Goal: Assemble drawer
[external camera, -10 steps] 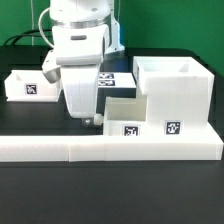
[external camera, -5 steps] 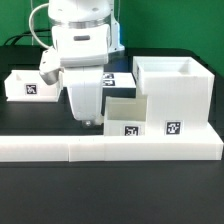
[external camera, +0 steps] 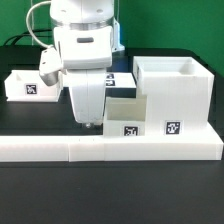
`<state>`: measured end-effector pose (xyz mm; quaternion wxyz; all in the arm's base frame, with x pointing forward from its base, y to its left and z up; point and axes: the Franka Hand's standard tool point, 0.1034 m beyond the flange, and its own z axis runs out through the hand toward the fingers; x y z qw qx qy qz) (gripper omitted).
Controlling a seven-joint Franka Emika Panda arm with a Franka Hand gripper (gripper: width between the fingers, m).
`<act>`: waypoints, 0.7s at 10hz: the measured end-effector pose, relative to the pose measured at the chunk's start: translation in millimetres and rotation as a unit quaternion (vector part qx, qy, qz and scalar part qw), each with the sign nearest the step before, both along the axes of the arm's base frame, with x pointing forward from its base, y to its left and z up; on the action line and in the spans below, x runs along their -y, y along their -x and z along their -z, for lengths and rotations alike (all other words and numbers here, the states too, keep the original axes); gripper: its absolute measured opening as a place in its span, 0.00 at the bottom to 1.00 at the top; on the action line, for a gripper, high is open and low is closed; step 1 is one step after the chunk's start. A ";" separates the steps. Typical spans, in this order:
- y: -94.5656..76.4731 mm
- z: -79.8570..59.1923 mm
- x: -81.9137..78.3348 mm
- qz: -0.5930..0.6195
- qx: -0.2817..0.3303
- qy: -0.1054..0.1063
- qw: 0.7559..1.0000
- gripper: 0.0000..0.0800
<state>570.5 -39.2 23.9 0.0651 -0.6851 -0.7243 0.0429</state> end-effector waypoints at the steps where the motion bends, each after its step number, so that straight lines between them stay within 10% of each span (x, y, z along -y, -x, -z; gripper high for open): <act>1: -2.5 -2.5 0.4 -0.010 -0.004 -0.001 1.000 0.81; 7: -10.0 -6.0 -22.3 0.064 -0.013 0.014 0.998 0.81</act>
Offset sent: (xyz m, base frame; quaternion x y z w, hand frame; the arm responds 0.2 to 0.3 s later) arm 0.0141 0.0240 0.0061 0.0249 -0.0099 0.0673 0.9974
